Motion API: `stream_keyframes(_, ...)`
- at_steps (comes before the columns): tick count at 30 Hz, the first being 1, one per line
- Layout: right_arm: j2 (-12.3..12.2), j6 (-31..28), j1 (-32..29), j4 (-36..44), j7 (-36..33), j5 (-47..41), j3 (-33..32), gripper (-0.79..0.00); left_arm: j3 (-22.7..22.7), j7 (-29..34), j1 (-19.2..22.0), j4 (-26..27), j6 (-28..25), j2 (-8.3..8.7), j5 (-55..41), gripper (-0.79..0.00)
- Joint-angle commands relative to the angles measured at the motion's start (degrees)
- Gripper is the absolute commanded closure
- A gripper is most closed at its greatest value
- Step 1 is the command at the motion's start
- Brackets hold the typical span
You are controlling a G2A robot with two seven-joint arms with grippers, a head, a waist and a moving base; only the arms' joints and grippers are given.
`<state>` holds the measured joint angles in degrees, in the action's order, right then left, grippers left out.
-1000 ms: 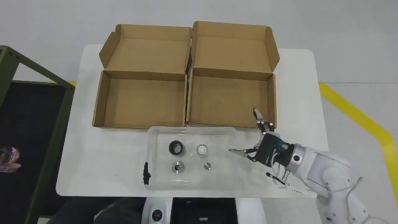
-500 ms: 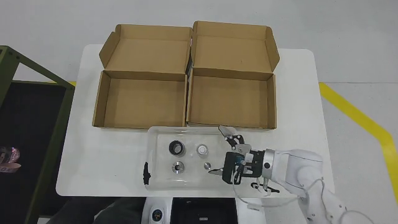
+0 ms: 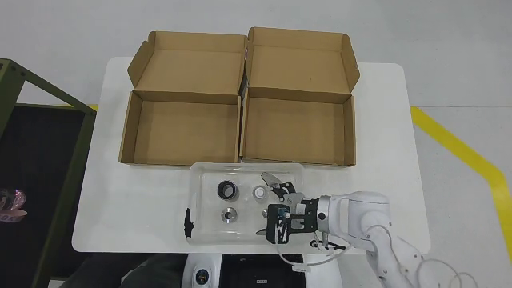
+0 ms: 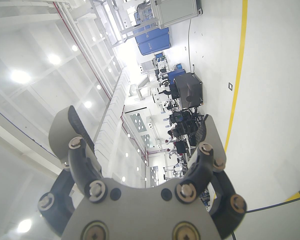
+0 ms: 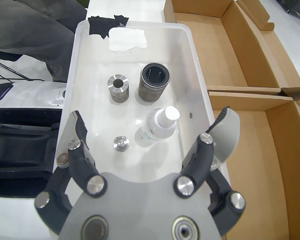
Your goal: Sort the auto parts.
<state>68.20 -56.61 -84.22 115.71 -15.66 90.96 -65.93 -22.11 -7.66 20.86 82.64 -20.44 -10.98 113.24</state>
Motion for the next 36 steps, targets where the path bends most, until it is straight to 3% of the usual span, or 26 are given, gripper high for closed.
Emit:
stream_keyframes(1,0.01,0.33,0.69,-0.64,-0.63,-0.24,0.75,-0.785,0.00,0.00,0.00,0.00,0.00,0.00,0.00,-0.785)
stream_keyframes(16,0.20,2.85,6.19,-5.64,-6.44,-5.25,4.63,-0.785,0.00,0.00,0.00,0.00,0.00,0.00,0.00,-0.785)
stream_keyframes(20,0.15,3.38,7.04,-6.66,-7.42,-6.47,5.07,-0.720,0.00,0.00,0.00,0.00,0.00,0.00,0.00,-0.785)
stream_keyframes(22,0.11,3.67,7.41,-7.05,-7.72,-6.93,5.26,-0.733,0.00,0.00,0.00,0.00,0.00,0.00,0.00,-0.785)
stream_keyframes(31,-0.18,5.03,8.57,-8.74,-8.43,-7.71,5.67,-0.650,0.00,0.00,0.00,0.00,0.00,0.00,0.00,-0.785)
stream_keyframes(34,-0.26,5.34,8.97,-9.22,-8.46,-7.63,5.97,-0.566,0.00,0.00,0.00,0.00,0.00,0.00,0.00,-0.785)
stream_keyframes(36,-0.30,5.48,9.25,-9.57,-8.45,-7.61,6.22,-0.557,0.00,0.00,0.00,0.00,0.00,0.00,0.00,-0.785)
